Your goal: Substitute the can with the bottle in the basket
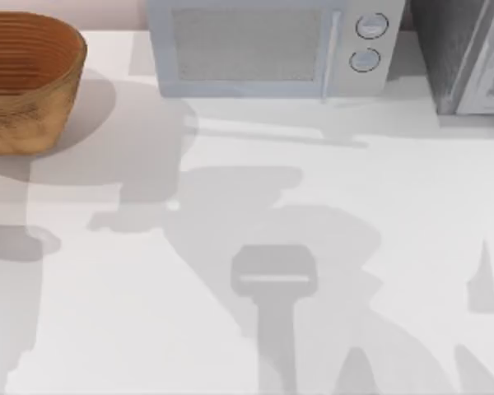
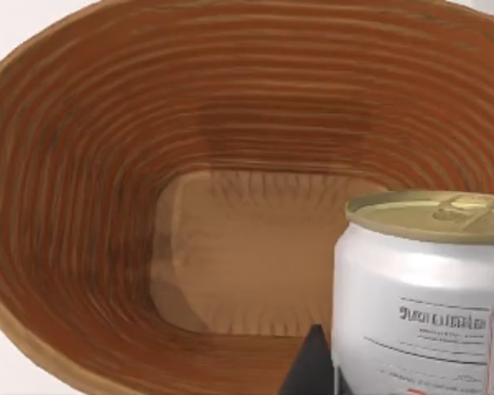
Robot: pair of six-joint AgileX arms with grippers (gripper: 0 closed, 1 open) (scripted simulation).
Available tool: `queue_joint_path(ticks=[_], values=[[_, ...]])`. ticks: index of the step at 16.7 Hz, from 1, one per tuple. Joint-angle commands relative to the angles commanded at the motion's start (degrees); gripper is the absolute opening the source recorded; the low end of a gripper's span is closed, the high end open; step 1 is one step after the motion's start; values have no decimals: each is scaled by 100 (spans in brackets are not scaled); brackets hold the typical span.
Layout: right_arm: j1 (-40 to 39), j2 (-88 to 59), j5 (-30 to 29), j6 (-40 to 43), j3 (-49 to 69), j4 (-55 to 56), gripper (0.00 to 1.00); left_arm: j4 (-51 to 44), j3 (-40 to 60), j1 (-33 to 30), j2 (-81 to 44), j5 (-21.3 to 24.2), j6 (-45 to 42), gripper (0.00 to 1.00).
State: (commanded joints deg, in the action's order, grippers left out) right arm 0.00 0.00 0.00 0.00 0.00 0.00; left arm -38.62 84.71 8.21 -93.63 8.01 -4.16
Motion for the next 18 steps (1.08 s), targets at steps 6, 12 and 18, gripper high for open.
queue_joint_path(ticks=[6, 12, 18], values=[[0, 0, 0, 0, 0, 0, 100, 1856, -3612, -319, 4119, -411, 131, 0], [0, 0, 0, 0, 0, 0, 100, 3181, -6732, -653, 7556, -664, 256, 0], [0, 0, 0, 0, 0, 0, 100, 3826, -8384, -814, 9276, -793, 403, 0]])
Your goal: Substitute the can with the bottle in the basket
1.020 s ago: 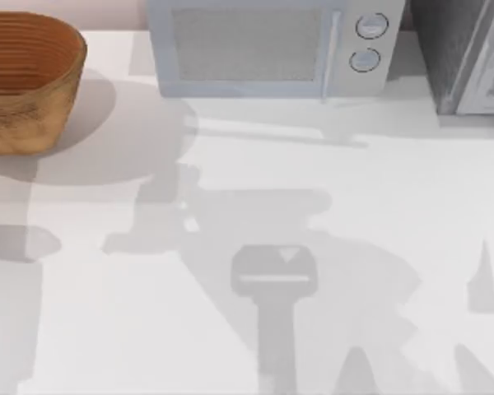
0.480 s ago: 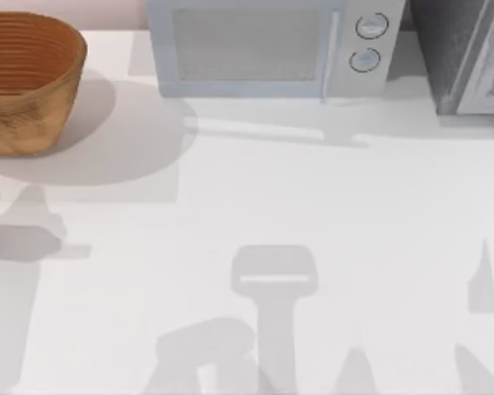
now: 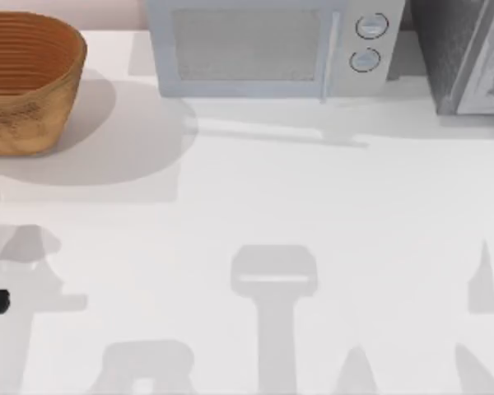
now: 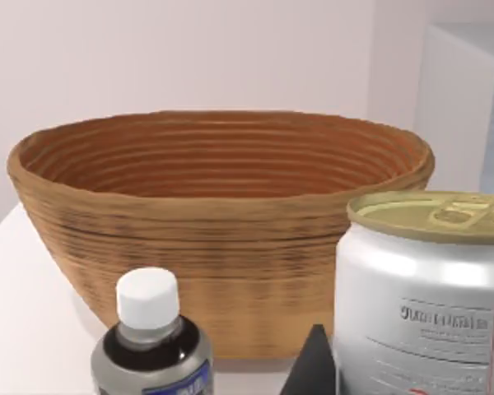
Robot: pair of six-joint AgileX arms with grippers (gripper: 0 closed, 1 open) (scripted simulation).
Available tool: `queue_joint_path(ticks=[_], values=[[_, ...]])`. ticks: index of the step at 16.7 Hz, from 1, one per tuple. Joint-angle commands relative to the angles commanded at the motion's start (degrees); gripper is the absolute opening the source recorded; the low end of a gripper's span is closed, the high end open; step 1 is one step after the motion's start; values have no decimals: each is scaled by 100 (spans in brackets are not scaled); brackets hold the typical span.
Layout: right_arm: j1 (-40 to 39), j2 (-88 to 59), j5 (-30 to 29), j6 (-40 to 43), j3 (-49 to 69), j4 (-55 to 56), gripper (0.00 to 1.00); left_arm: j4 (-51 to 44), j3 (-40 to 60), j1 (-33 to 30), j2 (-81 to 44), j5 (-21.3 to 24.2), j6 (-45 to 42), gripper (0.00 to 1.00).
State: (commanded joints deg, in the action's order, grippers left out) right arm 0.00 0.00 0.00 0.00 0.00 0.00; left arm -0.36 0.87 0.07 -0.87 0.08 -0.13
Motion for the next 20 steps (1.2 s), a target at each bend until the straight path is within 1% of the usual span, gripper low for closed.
queue_joint_path(ticks=[7, 10, 12, 14, 20], values=[[0, 0, 0, 0, 0, 0, 100, 25, -86, 7, 60, -8, 1, 0], [0, 0, 0, 0, 0, 0, 100, 121, 16, -111, -237, 160, -12, 0], [0, 0, 0, 0, 0, 0, 100, 291, 185, -287, -703, 433, -33, 0], [0, 0, 0, 0, 0, 0, 100, 549, 427, -509, -1341, 815, -60, 0], [0, 0, 0, 0, 0, 0, 100, 1736, 1490, -1181, -3930, 2257, -151, 0]])
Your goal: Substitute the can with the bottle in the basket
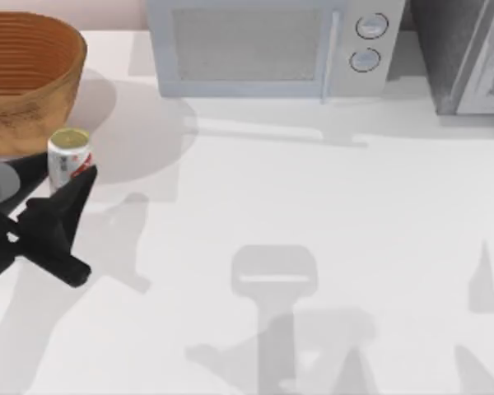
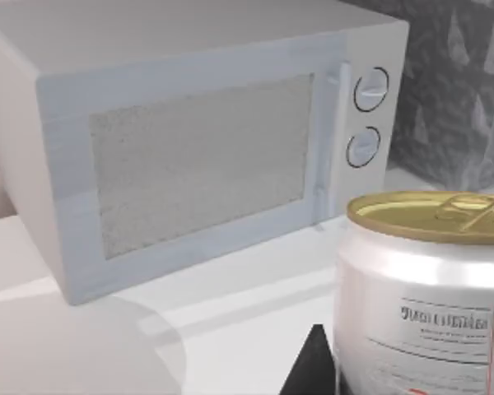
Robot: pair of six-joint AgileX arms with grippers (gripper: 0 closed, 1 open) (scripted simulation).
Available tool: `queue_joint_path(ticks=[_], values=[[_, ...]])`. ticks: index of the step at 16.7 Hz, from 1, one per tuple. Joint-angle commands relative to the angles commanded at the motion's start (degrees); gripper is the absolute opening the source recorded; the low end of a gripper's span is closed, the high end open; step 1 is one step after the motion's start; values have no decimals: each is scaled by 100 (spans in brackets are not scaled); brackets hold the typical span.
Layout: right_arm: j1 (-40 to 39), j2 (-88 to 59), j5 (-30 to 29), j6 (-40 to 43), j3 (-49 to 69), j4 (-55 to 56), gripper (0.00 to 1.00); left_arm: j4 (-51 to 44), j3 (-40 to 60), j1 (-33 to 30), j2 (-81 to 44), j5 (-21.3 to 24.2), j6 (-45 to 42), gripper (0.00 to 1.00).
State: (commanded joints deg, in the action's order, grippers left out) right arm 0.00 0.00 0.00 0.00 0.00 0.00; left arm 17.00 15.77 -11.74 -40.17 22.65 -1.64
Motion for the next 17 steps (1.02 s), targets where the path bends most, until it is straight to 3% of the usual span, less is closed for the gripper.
queue_joint_path(ticks=[11, 17], values=[[0, 0, 0, 0, 0, 0, 100, 3119, 2736, -855, -5533, 2761, -12, 0], [0, 0, 0, 0, 0, 0, 100, 4570, 3908, -1081, -8059, 3995, 68, 0]])
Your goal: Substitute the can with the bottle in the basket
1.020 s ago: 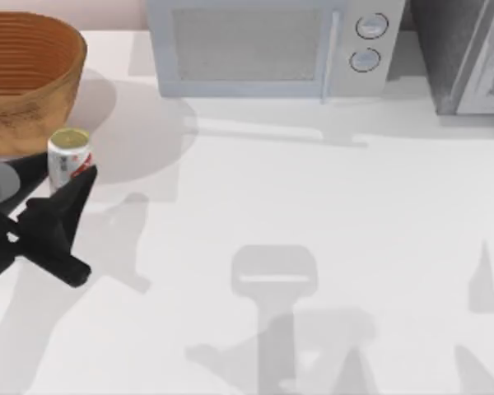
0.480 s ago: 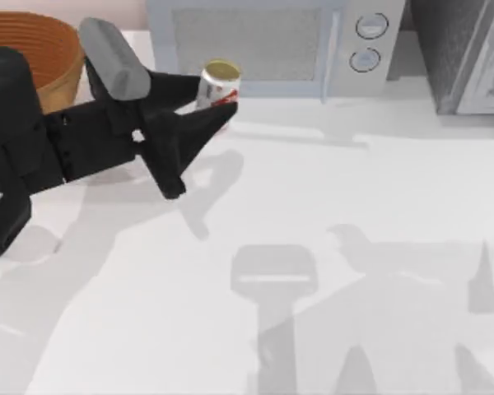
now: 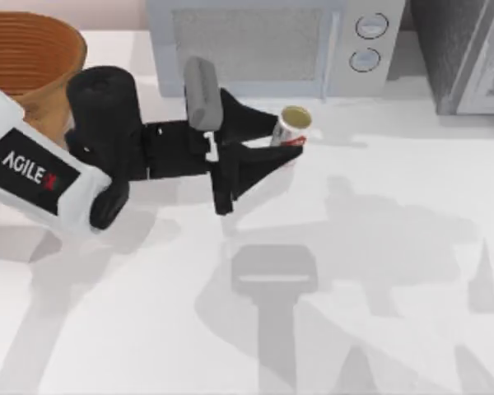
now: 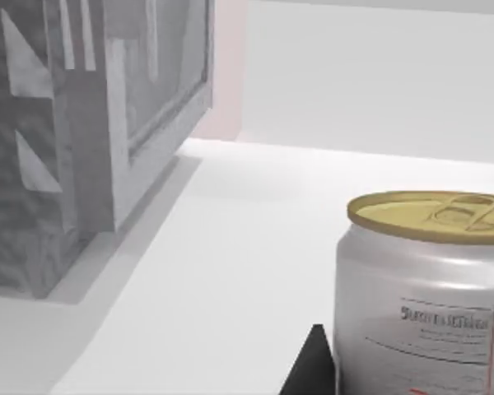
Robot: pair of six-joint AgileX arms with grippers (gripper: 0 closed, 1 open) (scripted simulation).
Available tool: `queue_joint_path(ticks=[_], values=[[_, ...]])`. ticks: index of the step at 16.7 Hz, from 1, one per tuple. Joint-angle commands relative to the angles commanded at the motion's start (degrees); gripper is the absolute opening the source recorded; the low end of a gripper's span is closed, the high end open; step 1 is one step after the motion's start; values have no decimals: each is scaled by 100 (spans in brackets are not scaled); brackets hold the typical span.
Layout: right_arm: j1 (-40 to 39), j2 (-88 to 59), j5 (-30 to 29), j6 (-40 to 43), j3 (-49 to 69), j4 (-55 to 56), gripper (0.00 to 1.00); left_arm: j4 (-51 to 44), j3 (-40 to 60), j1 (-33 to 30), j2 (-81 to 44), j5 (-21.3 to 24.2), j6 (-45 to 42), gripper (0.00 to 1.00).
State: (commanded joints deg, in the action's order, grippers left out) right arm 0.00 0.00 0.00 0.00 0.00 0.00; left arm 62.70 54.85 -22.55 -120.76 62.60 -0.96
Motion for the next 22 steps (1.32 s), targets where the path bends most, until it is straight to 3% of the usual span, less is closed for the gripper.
queue_joint_path(ticks=[8, 20, 22], values=[[0, 0, 0, 0, 0, 0, 100, 1158, 843, 81, -1978, 819, -37, 0], [0, 0, 0, 0, 0, 0, 100, 1526, 1077, 226, -2439, 992, -70, 0], [0, 0, 0, 0, 0, 0, 100, 1526, 1077, 226, -2439, 992, -70, 15]])
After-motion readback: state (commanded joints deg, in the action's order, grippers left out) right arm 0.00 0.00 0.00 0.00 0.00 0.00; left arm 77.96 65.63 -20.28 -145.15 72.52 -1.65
